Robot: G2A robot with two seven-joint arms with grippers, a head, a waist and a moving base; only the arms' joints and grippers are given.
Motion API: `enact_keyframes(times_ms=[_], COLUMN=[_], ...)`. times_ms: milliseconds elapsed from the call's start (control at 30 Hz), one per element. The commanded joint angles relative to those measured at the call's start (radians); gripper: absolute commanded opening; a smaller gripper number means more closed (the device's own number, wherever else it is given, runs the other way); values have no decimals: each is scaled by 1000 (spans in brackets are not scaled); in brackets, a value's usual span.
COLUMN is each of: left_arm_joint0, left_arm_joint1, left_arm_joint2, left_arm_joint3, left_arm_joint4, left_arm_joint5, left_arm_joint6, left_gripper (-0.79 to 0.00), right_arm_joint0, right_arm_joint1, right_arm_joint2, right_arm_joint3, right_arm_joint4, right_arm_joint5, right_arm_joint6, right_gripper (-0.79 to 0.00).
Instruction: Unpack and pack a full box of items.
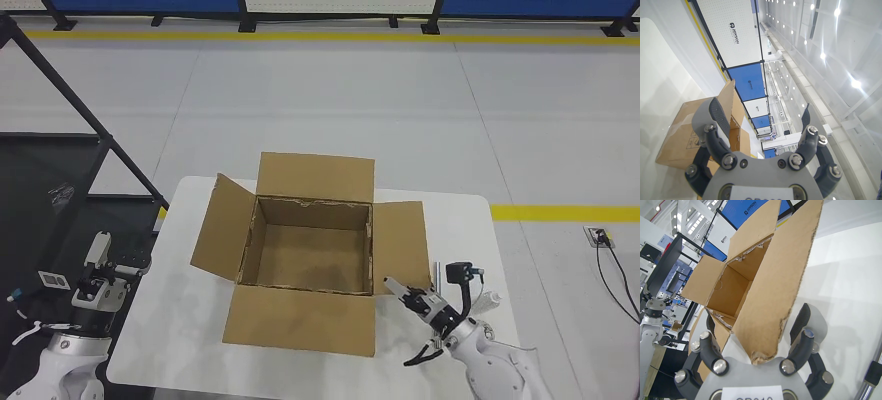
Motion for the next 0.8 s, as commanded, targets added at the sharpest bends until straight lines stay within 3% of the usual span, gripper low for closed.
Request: enact_keyframes(times_ms=[0, 267, 433, 600, 767], left_arm_joint0=[0, -3, -46, -84, -95], left_arm_joint1=[0, 0, 4, 11, 14], left_arm_joint2=[0, -5, -75, -128, -137], left_arm_joint3=[0, 1, 37, 79, 94], left_arm_joint4=[0, -9, -73, -79, -70], left_arm_joint5=[0, 3, 43, 68, 70], left_arm_joint6=[0, 11, 72, 106, 110], left_gripper=[0, 0, 0, 0, 0], right_arm_joint0=[-18, -189, -276, -296, -296], right_arm_joint1=[3, 23, 32, 38, 38], right_arm_joint2=[16, 136, 168, 152, 152], right_arm_joint3=[-8, -134, -231, -266, -266], right_arm_joint4=[2, -33, -136, -232, -232], right_arm_joint5=[-10, -39, -19, 10, 10], right_arm_joint6=[-5, -31, -4, 71, 71], right_gripper=[0, 0, 0, 0, 0])
